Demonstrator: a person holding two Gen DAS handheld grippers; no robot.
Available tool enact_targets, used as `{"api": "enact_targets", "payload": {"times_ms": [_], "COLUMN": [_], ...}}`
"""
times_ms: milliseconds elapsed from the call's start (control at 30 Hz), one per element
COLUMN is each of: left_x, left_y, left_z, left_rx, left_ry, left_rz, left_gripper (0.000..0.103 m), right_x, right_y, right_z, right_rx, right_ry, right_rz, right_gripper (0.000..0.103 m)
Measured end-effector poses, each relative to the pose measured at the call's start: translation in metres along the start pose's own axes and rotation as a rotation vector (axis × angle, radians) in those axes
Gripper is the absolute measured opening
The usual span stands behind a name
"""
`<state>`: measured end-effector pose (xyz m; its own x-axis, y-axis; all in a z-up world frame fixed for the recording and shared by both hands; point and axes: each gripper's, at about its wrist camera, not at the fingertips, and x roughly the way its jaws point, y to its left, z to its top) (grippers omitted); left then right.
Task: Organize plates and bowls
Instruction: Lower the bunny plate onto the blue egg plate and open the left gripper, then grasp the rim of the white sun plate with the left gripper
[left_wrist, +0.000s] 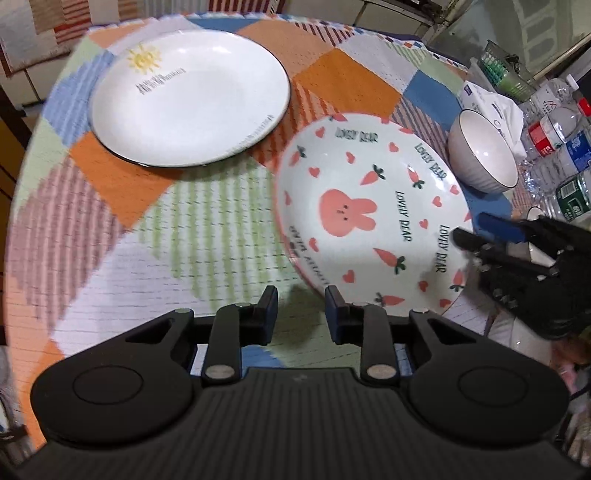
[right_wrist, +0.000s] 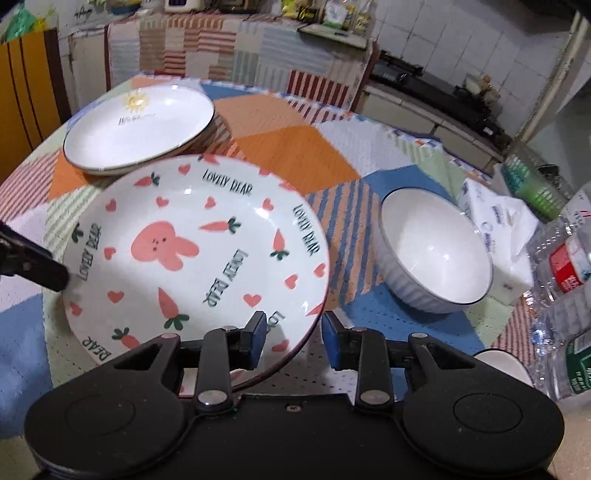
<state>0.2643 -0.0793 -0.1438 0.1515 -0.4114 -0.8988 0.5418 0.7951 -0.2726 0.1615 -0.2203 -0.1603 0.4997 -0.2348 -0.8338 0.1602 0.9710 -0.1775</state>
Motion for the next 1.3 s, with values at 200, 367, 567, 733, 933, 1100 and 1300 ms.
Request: {"api": "enact_targets", "payload": {"times_ms": [200, 367, 567, 733, 933, 1100, 1300], "left_x": [-0.032, -0.057, -0.083, -0.088, -0.076, -0.048, -0.016], "left_y": [0.018, 0.036, 0.064, 0.088, 0.101, 0.121, 0.15], "left_z": [0.001, 0.015, 0.032, 0.044, 0.06, 0.067, 0.072], "left_rx": [0.019, 0.018, 0.017, 0.026, 0.178, 0.194, 0.119], "left_ry": [-0.007, -0.032, -0.119, -0.179, -0.21, -0.165, -0.214], "left_rz": [0.036, 0.057, 0.08, 0.085, 0.104, 0.104, 0.086], "left_gripper": [0.027, 0.027, 0.03, 0.036, 0.041, 0.041, 0.041], "right_x": [-0.037, -0.066, -0.074, -0.071, -0.019, 0.027, 0.083], "right_y": [-0.013, -0.004, 0.004, 0.015, 0.031, 0.035, 0.026], "right_z": [0.019, 0.046, 0.078, 0.103, 0.148, 0.169, 0.173], "right_rx": [0.009, -0.147, -0.259, -0.257, -0.222, -0.195, -0.039], "right_ry": [-0.072, -0.095, -0.061, -0.143, 0.019, 0.026, 0.034], "right_rz": [0.097, 0.117, 0.158, 0.295, 0.518, 0.507, 0.554], "right_gripper": [0.038, 0.049, 0.051, 0.051, 0.052, 0.052, 0.052]}}
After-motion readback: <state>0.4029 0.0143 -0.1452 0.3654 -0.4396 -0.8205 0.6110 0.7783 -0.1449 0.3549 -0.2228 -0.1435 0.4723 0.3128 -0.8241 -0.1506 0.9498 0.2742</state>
